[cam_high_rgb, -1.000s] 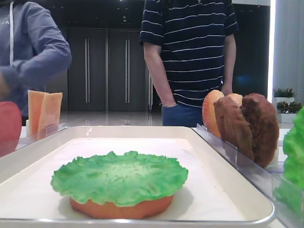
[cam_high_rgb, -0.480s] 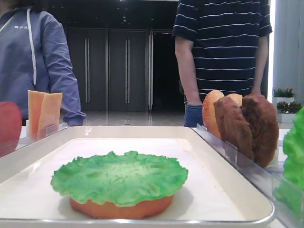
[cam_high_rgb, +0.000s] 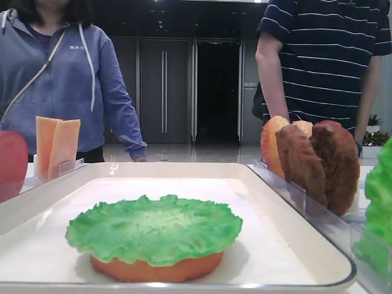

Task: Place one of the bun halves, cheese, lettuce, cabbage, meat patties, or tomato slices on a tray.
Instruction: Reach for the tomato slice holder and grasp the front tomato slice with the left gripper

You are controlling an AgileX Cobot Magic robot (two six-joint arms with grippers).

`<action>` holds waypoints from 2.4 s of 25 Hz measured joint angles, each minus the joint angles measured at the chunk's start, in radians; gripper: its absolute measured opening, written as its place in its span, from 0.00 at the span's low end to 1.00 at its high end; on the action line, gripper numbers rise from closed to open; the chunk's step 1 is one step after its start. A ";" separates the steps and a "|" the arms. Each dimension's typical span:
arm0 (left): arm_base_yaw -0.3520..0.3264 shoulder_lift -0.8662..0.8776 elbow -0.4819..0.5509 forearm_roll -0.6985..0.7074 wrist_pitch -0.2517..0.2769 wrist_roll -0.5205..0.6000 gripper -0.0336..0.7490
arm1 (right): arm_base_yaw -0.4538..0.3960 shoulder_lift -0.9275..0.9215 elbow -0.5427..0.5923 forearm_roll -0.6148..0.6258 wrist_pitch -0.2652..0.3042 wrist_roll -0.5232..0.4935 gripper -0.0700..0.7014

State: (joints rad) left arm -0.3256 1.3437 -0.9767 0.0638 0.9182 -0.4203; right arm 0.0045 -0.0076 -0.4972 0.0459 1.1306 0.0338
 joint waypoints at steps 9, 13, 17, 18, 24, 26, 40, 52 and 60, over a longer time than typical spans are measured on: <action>-0.113 0.061 0.000 0.072 0.000 -0.105 0.64 | 0.000 0.000 0.000 0.000 0.000 0.000 0.70; -0.136 0.095 -0.001 0.087 -0.003 -0.142 0.64 | 0.000 0.000 0.000 0.000 0.000 0.000 0.70; -0.139 0.129 -0.005 0.092 -0.021 -0.159 0.64 | 0.000 0.000 0.000 0.000 0.000 0.000 0.70; -0.139 0.138 -0.012 0.093 -0.023 -0.161 0.64 | 0.000 0.000 0.000 0.000 0.000 0.000 0.70; -0.139 0.195 -0.049 0.094 -0.047 -0.163 0.64 | 0.000 0.000 0.000 0.000 0.000 0.000 0.70; -0.139 0.209 -0.058 0.094 -0.052 -0.163 0.64 | 0.000 0.000 0.000 0.000 0.000 0.000 0.70; -0.160 0.298 -0.090 0.093 -0.101 -0.164 0.64 | 0.000 0.000 0.000 0.000 0.000 0.000 0.70; -0.161 0.342 -0.090 0.120 -0.101 -0.172 0.64 | 0.000 0.000 0.000 0.000 0.000 0.000 0.70; -0.161 0.342 -0.090 0.166 -0.100 -0.216 0.54 | 0.000 0.000 0.000 0.000 0.000 0.000 0.70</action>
State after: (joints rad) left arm -0.4862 1.6856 -1.0671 0.2302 0.8178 -0.6367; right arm 0.0045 -0.0076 -0.4972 0.0459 1.1306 0.0338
